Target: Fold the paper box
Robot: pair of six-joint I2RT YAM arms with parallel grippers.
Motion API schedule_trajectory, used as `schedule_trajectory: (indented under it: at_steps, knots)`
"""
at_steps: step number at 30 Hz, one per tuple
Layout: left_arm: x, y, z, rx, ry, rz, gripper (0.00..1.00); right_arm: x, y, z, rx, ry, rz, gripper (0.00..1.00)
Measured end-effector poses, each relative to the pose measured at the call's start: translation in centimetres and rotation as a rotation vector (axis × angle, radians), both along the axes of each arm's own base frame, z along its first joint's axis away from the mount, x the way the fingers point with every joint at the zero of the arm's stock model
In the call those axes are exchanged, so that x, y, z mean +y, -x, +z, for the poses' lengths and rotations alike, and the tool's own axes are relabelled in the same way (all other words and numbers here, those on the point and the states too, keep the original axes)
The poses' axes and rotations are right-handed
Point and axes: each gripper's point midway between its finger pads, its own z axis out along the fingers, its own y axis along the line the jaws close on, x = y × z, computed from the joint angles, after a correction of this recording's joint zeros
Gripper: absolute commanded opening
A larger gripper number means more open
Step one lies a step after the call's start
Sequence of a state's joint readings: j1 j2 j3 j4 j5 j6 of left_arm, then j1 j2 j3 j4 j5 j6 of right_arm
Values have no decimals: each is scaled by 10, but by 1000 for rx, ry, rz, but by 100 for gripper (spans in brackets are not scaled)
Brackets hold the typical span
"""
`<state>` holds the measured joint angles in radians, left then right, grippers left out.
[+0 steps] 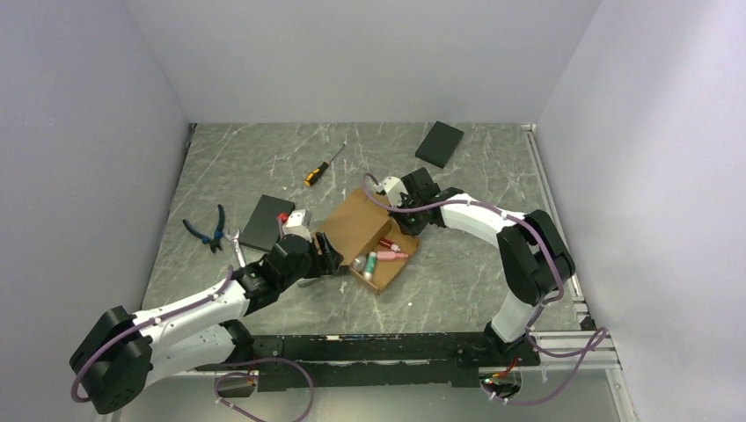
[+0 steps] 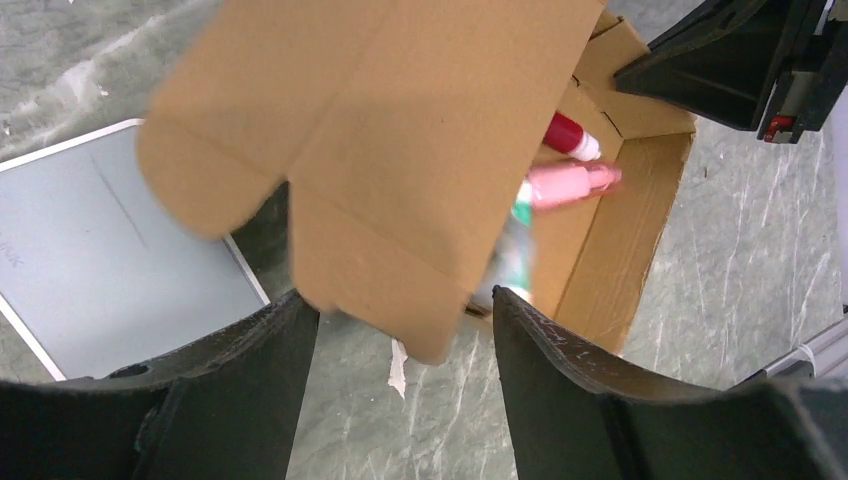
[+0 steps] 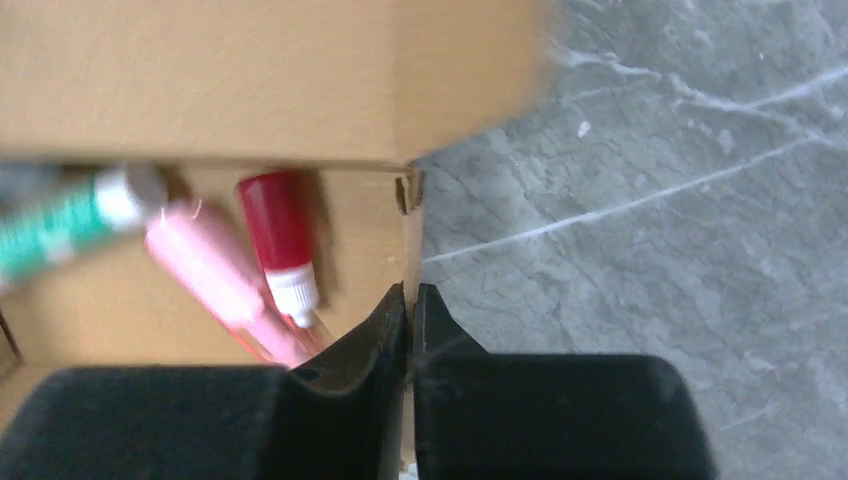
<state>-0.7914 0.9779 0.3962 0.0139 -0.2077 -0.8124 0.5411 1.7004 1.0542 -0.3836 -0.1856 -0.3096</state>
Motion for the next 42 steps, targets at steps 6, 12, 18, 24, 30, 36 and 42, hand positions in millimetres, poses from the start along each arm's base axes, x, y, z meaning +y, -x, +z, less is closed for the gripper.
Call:
schedule_trajectory:
  at_steps: [6, 12, 18, 24, 30, 36, 42]
  knots:
    - [-2, -1, 1, -1, 28, 12, 69, -6, -5, 0, -30, 39, -18, 10]
    - [-4, -2, -2, 14, 68, 35, 74, -6, -5, -1, -37, 49, 0, 37]
    - [-6, 0, -10, 57, 99, 61, 77, -7, -5, -3, -34, 53, 1, 7]
    - [-11, -2, -10, 76, 161, 94, 79, -8, -10, -6, -47, 59, -36, 0]
    - [-13, -6, -14, 105, 197, 139, 82, -11, -16, -5, -84, 57, -96, 0]
    - [-7, -20, -12, 98, 200, 207, 80, -12, -20, -3, -100, 54, -118, 0]
    - [8, -47, -5, 68, 255, 308, 78, -11, -20, -4, -99, 52, -121, 0]
